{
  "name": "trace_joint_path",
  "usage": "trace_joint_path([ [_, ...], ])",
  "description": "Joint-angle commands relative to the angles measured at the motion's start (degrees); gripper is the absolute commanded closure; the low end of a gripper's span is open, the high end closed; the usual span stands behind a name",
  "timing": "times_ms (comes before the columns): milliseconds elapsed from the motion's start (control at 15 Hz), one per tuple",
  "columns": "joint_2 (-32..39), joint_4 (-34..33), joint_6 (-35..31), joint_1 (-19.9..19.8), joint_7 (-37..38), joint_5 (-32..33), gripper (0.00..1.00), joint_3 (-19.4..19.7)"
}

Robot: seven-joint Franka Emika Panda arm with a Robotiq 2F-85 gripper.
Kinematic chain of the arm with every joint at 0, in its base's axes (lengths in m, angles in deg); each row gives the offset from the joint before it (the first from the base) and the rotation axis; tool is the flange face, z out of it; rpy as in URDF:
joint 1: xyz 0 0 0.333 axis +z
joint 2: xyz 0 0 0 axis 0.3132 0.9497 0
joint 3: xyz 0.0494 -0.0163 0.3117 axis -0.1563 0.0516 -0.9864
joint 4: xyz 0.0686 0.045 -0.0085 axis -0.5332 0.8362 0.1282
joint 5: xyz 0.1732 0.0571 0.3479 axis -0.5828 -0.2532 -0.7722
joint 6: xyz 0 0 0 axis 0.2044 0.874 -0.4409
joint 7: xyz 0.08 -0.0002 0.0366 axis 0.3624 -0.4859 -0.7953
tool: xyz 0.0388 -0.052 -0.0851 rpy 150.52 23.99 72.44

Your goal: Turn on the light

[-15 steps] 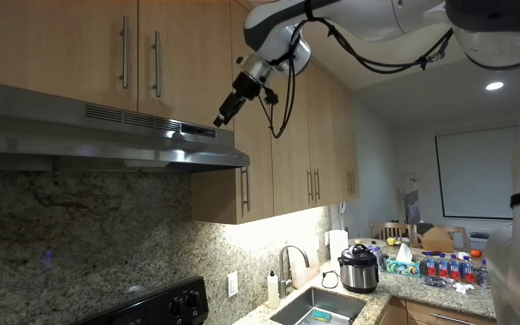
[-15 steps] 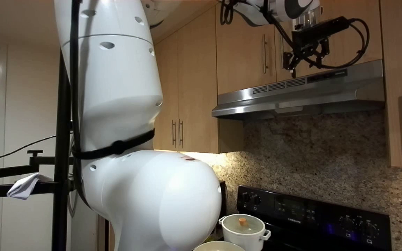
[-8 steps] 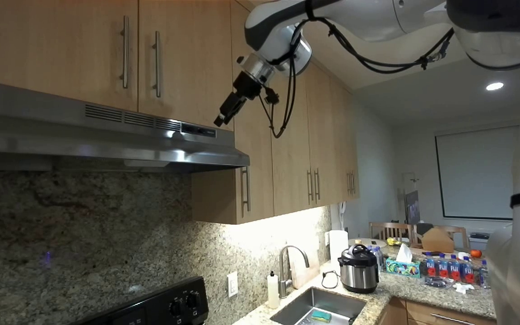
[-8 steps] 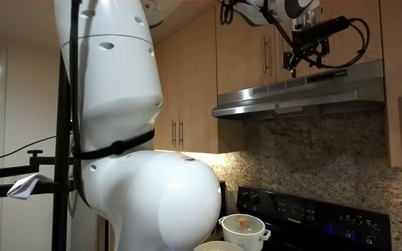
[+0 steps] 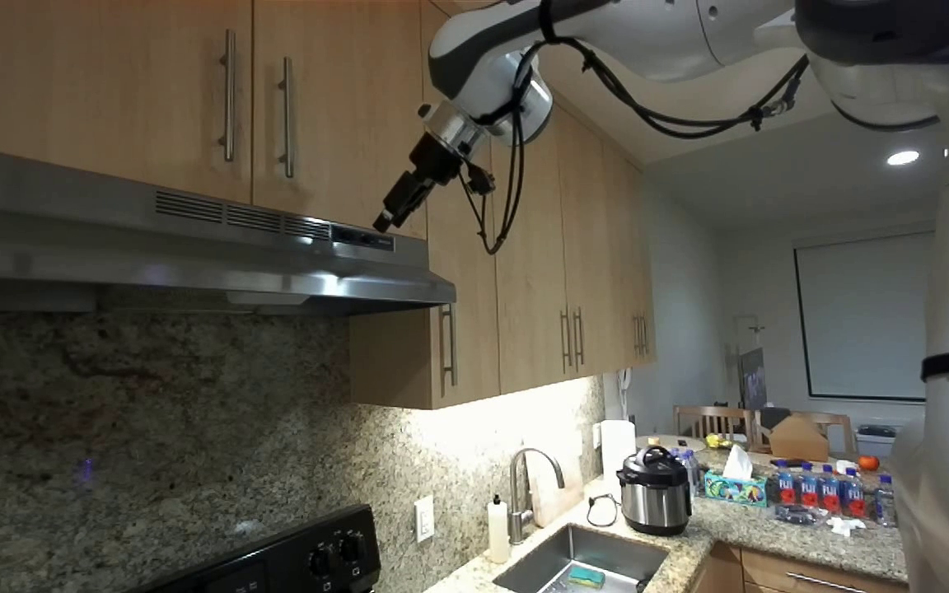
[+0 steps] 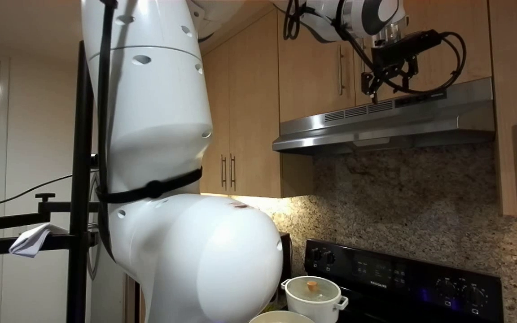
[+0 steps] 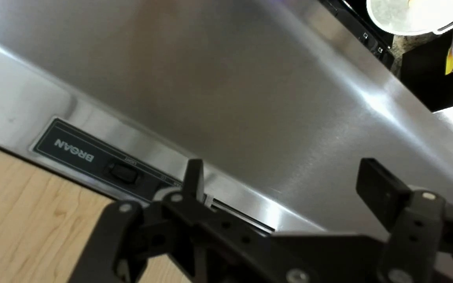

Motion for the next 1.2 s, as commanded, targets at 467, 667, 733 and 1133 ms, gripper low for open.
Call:
trace_joint_path([
  [467, 10.4, -8.7, -4.3, -4.1, 3.4, -12.4, 0.00, -4.5],
  [667, 12.2, -9.6, -5.3, -5.9, 4.3, -15.6, 0.00, -5.3],
  [733, 12.7, -10.0, -5.7, -6.5, 4.5, -16.3, 0.00, -5.6],
  [1133, 14.9, -14.1, -5.4, -7.4, 7.9, -16.3, 0.00, -4.5],
])
